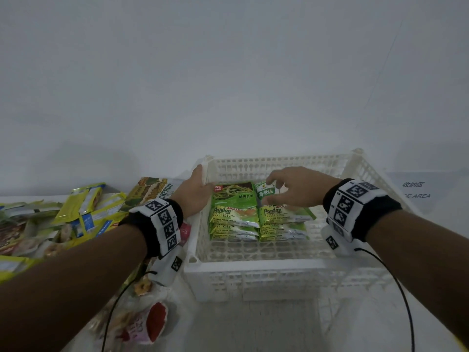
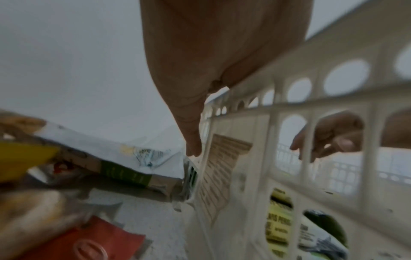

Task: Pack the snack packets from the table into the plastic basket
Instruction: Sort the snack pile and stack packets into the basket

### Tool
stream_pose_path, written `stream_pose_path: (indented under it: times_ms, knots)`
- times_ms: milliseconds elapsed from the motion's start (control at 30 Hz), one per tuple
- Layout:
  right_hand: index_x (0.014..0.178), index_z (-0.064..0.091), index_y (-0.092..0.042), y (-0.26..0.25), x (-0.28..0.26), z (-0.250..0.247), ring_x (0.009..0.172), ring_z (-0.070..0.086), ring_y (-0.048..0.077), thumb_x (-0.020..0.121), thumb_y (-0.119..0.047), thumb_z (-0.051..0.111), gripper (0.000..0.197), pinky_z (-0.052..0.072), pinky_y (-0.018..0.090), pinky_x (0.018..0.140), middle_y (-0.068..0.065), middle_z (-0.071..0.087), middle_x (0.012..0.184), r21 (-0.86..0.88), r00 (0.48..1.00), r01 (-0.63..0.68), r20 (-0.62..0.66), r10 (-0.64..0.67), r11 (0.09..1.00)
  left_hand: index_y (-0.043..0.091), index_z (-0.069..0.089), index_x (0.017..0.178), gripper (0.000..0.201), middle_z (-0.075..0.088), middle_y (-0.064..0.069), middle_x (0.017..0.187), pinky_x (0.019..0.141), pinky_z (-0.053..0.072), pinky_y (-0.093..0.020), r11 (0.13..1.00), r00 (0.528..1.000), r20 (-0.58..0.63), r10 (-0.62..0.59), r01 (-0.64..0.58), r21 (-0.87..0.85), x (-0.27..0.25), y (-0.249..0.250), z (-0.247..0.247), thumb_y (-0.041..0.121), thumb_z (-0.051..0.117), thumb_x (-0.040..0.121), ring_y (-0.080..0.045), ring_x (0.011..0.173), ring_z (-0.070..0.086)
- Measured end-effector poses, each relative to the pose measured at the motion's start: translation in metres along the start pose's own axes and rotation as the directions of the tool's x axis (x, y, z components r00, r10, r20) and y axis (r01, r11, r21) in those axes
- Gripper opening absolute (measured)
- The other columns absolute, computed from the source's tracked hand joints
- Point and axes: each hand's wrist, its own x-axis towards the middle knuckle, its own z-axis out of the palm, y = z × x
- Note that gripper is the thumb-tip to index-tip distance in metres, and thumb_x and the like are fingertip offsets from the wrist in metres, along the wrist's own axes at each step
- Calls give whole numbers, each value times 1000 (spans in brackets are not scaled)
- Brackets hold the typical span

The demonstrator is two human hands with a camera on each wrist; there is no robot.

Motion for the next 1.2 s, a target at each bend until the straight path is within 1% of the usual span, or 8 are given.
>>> stream_pose_path:
  times_ms: [67,200,400,533,700,867,1067,1200]
  knots:
    - [139,52,-28,-11,1,-11,105,56,15,89,-73,53,67,49,39,95,-5,59,128,-8,995,31,-96,-32,999,15,1,163,82,17,-10,168,123,25,-42,1000,999,-45,29,-29,3,-8,2,-13,49,47,104,-26,153,23]
    - [133,55,-29,-48,10,-21,102,58,17,94,-66,52,54,52,43,93,-3,59,125,-75,969,93,-222,-108,993,20,13,161,86,24,-12,163,118,32,-52,984,985,-146,97,-73,161,-29,-4,-53,67,46,97,-27,146,34]
    - [132,54,-30,-135,25,-27,107,59,19,92,-71,50,58,53,45,92,-2,57,128,-152,940,205,-244,-237,967,17,21,158,79,30,-14,157,108,42,-49,787,975,-132,177,-60,614,-87,-26,-111,62,46,99,-33,139,40]
    - [133,52,-31,-196,25,-21,114,57,21,93,-70,50,56,50,42,93,-2,55,130,-182,922,261,-245,-301,948,19,23,157,80,32,-11,157,107,43,-49,689,984,-127,123,8,725,-124,-56,-137,67,42,96,-33,138,38]
    - [133,53,-32,-274,16,-7,117,55,23,93,-65,53,52,44,37,87,-1,55,128,-239,900,296,-256,-354,925,22,33,154,73,44,-9,146,105,43,-46,661,993,-50,106,-33,750,-155,-106,-170,66,45,96,-31,131,46]
    - [133,52,-33,-351,11,21,118,54,22,90,-67,55,55,46,38,92,-2,56,125,-242,944,241,-166,-285,940,25,52,141,55,55,-3,127,94,46,-38,697,981,54,188,-172,696,-201,-172,-198,58,53,97,-26,115,57]
    - [143,44,-35,-414,7,107,119,57,30,91,-68,55,63,50,45,94,4,52,134,-219,986,166,32,-163,962,31,42,149,68,41,3,148,101,43,-35,723,957,222,187,-287,628,-248,-245,-214,64,58,91,-19,133,42]
    - [150,37,-42,-434,-13,146,127,49,27,92,-68,52,66,48,46,97,4,45,138,-97,981,191,4,-191,977,31,37,153,74,42,-2,150,110,37,-40,697,911,303,280,-410,588,-268,-276,-210,65,60,90,-25,138,37]
